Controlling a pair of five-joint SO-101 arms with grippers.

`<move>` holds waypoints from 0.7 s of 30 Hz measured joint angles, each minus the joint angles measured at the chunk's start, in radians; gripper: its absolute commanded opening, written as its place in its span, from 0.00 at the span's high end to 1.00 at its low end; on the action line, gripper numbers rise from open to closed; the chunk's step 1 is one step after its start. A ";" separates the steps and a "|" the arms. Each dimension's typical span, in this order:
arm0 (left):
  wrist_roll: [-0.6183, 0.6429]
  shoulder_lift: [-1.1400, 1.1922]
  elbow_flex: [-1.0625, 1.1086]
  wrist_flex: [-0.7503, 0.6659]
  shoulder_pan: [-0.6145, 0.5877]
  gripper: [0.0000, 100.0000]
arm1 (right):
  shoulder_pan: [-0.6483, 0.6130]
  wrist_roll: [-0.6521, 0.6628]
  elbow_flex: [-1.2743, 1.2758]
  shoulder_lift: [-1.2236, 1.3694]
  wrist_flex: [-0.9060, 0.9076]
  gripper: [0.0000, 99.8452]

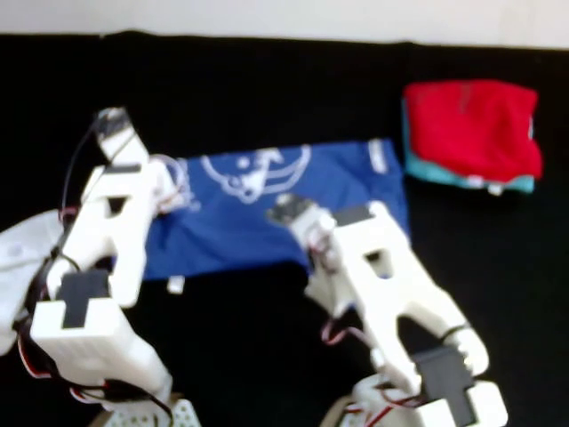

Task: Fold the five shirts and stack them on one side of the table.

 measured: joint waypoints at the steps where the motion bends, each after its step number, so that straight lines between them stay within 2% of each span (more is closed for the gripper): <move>1: 0.000 0.000 0.000 0.000 0.000 0.99 | 0.000 0.006 0.008 0.005 -0.014 0.80; 10: 0.000 0.000 0.000 0.000 0.000 0.99 | 0.043 0.043 0.021 0.180 -0.183 0.80; 15: 0.000 0.000 0.000 0.000 0.000 0.99 | 0.060 0.066 -0.015 0.249 -0.190 0.81; 17: 0.000 0.000 0.000 0.000 0.000 0.99 | 0.060 0.068 -0.023 0.250 -0.187 0.86; 20: 0.000 0.000 0.000 0.000 0.000 0.99 | 0.071 0.068 -0.041 0.250 -0.172 1.00; 21: 0.000 0.000 0.000 0.000 0.000 0.99 | 0.078 0.071 -0.044 0.250 -0.172 0.98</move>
